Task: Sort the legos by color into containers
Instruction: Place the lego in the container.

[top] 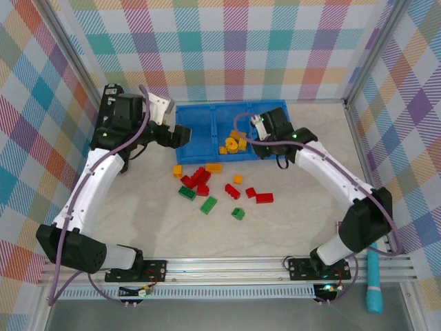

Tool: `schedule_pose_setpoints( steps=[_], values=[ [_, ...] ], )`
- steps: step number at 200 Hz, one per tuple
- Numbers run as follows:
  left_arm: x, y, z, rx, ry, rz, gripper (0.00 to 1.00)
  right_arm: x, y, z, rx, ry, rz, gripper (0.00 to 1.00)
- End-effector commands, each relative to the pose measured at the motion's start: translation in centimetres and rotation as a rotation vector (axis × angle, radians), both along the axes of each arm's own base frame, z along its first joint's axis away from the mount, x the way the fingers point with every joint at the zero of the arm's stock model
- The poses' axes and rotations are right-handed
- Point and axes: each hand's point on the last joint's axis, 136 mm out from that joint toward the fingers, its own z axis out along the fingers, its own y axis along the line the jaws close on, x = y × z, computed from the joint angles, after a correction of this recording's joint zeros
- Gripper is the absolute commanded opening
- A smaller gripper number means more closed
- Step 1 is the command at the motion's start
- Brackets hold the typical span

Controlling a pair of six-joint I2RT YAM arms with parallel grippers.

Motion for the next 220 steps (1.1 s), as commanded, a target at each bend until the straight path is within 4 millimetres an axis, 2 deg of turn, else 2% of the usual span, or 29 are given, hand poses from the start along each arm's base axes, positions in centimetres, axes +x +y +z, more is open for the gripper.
schedule_pose_setpoints(
  steps=[1, 34, 86, 107, 127, 144, 187, 207, 220],
  values=[
    [-0.4, -1.8, -0.3, -0.025, -0.018, -0.076, 1.00, 3.4, -0.3, 0.0, 0.009, -0.020, -0.040, 0.26],
    [-1.9, -3.2, -0.9, -0.041, -0.006, -0.187, 1.00, 7.5, -1.2, -0.7, 0.059, 0.000, -0.098, 0.26],
    [-2.6, -4.5, 0.4, -0.084, -0.095, -0.289, 1.00, 11.8, -2.3, -4.7, 0.096, 0.051, -0.130, 0.26],
    [-2.4, -4.6, 0.0, -0.086, -0.072, -0.288, 1.00, 13.1, -2.5, -6.4, 0.092, 0.069, -0.136, 0.27],
    [-2.6, -4.7, -1.5, -0.056, -0.038, -0.285, 1.00, 13.9, -2.5, -7.4, 0.072, 0.082, -0.132, 0.29],
    [-3.0, -5.0, -3.1, 0.014, -0.023, -0.277, 1.00, 14.4, -2.5, -7.5, 0.064, 0.077, -0.124, 0.32],
    [-3.9, -5.4, -8.3, 0.198, 0.068, -0.222, 1.00, 14.4, -3.1, -6.2, 0.049, 0.055, -0.113, 0.44],
    [-4.0, -5.8, -9.7, 0.188, 0.130, -0.148, 1.00, 13.9, -3.3, -5.6, 0.050, 0.053, -0.109, 0.47],
    [-4.1, -6.1, -10.6, 0.146, 0.232, -0.055, 1.00, 13.5, -3.4, -5.0, 0.054, 0.047, -0.109, 0.48]
  ],
)
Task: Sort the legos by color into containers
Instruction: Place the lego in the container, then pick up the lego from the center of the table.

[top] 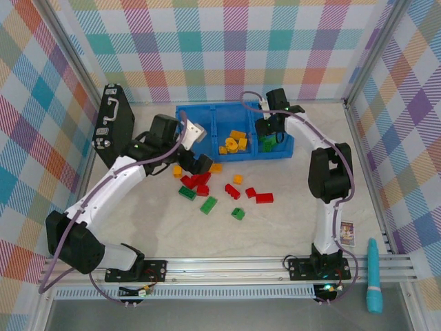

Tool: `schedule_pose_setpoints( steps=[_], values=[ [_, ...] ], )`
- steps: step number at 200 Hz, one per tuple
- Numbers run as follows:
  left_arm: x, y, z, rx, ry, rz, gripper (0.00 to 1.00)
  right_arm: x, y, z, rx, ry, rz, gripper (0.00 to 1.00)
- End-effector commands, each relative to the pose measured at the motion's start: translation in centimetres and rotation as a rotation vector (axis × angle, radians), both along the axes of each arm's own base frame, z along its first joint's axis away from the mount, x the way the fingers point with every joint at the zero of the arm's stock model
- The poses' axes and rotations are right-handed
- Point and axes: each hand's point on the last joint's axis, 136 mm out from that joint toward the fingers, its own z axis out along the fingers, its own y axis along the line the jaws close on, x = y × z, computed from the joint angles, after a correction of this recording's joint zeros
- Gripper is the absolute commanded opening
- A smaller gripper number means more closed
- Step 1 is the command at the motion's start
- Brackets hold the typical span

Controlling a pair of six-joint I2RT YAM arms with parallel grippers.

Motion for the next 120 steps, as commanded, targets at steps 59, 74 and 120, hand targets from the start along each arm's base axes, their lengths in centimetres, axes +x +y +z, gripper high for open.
schedule_pose_setpoints(
  steps=[59, 74, 120],
  values=[
    [-2.5, -4.9, -6.2, -0.015, 0.330, 0.442, 0.90, -2.8, -0.6, 6.1, 0.068, -0.092, -0.005, 0.51],
    [-3.1, -6.0, -8.1, -0.013, 0.360, 0.503, 0.89, -3.7, -1.0, 6.7, 0.071, -0.103, -0.019, 0.52],
    [-3.8, -8.3, -12.1, -0.008, 0.407, 0.615, 0.78, -7.2, -1.9, 9.3, 0.114, -0.153, -0.043, 0.55]
  ],
)
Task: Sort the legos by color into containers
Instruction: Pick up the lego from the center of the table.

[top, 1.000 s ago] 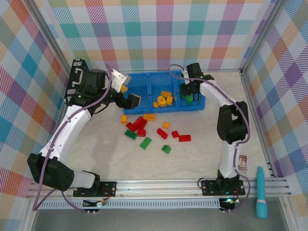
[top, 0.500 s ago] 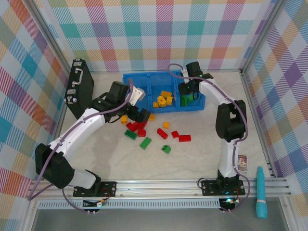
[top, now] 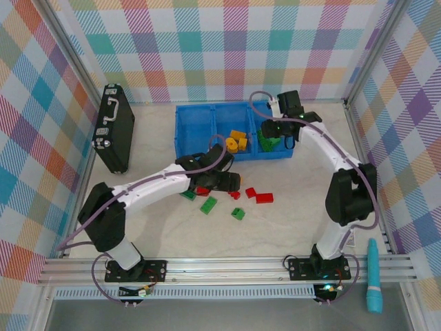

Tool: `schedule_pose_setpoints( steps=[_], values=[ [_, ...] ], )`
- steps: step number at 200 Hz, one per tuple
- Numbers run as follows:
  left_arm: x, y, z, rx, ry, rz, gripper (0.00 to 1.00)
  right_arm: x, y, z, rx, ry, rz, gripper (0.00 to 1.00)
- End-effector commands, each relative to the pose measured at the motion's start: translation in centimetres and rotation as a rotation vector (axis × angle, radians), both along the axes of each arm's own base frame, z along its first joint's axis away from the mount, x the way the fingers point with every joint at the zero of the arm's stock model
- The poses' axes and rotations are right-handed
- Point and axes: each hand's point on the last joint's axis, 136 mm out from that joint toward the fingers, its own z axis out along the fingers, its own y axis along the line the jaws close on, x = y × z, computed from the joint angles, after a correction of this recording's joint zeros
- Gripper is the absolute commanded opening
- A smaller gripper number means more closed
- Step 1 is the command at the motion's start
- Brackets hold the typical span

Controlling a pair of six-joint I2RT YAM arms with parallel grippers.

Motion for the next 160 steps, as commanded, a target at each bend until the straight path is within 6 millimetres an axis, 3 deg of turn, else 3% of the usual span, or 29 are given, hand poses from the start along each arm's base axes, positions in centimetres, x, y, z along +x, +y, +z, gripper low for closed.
schedule_pose_setpoints(
  steps=[1, 55, 82, 92, 105, 160],
  values=[
    [0.6, -0.4, -1.3, 0.001, 0.002, 0.144, 0.78, -1.4, -0.2, 2.7, 0.059, -0.058, -0.017, 0.55],
    [0.4, -2.1, -3.7, 0.042, 0.032, 0.181, 0.71, -6.4, 0.2, 5.8, 0.192, -0.093, 0.024, 0.64],
    [0.5, -2.5, -4.9, 0.060, 0.045, 0.200, 0.68, -10.2, 1.5, 7.8, 0.307, -0.093, 0.106, 0.71],
    [0.6, -2.8, -5.4, 0.068, 0.051, 0.203, 0.67, -11.6, 1.9, 8.3, 0.346, -0.085, 0.133, 0.77],
    [0.7, -3.2, -6.2, 0.072, 0.066, 0.204, 0.64, -13.1, 2.1, 8.8, 0.370, -0.075, 0.164, 1.00],
    [0.9, -3.9, -8.6, 0.101, 0.095, 0.220, 0.52, -16.9, 1.1, 10.6, 0.379, -0.100, 0.177, 0.99]
  ],
)
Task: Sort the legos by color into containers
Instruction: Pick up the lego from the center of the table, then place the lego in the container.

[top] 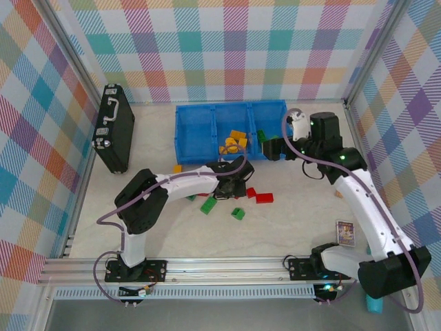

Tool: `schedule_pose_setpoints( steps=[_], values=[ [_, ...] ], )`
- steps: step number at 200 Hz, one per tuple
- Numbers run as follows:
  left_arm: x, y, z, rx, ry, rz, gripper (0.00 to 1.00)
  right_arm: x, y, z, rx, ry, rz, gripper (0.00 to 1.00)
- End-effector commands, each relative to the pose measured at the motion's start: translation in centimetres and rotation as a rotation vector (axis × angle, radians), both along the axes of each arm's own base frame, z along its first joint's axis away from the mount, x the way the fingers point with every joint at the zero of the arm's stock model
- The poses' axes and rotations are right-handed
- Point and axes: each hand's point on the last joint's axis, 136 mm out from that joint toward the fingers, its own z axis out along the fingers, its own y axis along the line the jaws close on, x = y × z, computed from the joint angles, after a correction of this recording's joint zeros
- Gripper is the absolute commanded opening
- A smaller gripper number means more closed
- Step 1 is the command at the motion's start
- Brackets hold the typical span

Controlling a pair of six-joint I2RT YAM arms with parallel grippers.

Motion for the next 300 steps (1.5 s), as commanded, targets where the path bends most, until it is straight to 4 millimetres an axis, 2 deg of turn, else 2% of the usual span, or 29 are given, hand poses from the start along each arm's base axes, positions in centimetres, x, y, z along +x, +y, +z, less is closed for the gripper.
schedule_pose_setpoints(
  steps=[1, 20, 48, 83, 101, 116, 126, 141, 160, 172, 195, 212, 225, 255, 300],
  values=[
    [-0.1, -0.4, -1.0, 0.023, 0.012, 0.011, 0.52, -2.3, 0.2, -0.1, 0.034, 0.031, 0.034, 0.99],
    [-0.3, -0.5, -1.6, 0.033, 0.025, 0.011, 0.45, -3.0, 0.0, 0.0, 0.041, 0.019, 0.036, 0.99],
    [-0.8, -0.3, -2.6, 0.048, 0.051, 0.012, 0.40, -3.4, -0.3, -0.2, 0.027, 0.023, 0.029, 0.99],
    [-1.2, 0.5, -2.4, 0.067, 0.051, 0.017, 0.23, -3.3, -0.4, 0.1, 0.023, 0.009, 0.026, 0.99],
    [-1.3, 1.3, -1.3, 0.101, 0.035, -0.003, 0.15, -3.2, -0.4, -0.1, 0.020, 0.012, 0.024, 0.99],
    [-1.2, 1.9, 0.4, 0.133, 0.008, -0.034, 0.12, -3.3, -0.3, 0.0, 0.023, 0.012, 0.028, 0.99],
    [-0.9, 2.3, 2.0, 0.153, -0.024, -0.055, 0.11, -3.4, -0.3, -0.1, 0.026, 0.019, 0.036, 0.99],
    [0.1, 2.8, 5.7, 0.185, -0.105, -0.093, 0.10, -3.5, -0.2, -0.2, 0.028, 0.024, 0.043, 0.99],
    [2.1, 3.9, 11.6, 0.256, -0.248, -0.124, 0.10, -3.6, -0.2, -0.3, 0.025, 0.030, 0.041, 0.99],
    [3.4, 4.8, 14.5, 0.284, -0.317, -0.129, 0.11, -3.5, -0.1, -0.4, 0.024, 0.037, 0.045, 0.99],
    [6.2, 7.3, 18.2, 0.332, -0.411, -0.098, 0.11, -3.4, 0.0, -0.3, 0.028, 0.048, 0.049, 0.99],
    [8.8, 9.6, 20.1, 0.331, -0.486, -0.026, 0.11, -3.5, 0.1, -0.3, 0.034, 0.058, 0.049, 0.99],
    [11.0, 11.4, 20.4, 0.278, -0.506, 0.040, 0.12, -3.6, 0.2, -0.3, 0.042, 0.066, 0.052, 0.99],
    [15.8, 15.0, 19.4, 0.215, -0.498, 0.165, 0.11, -3.7, 0.2, -0.4, 0.036, 0.087, 0.052, 0.99],
    [21.4, 15.9, 15.9, 0.184, -0.443, 0.199, 0.11, -3.6, 0.4, 0.3, 0.048, 0.083, 0.056, 0.99]
  ],
)
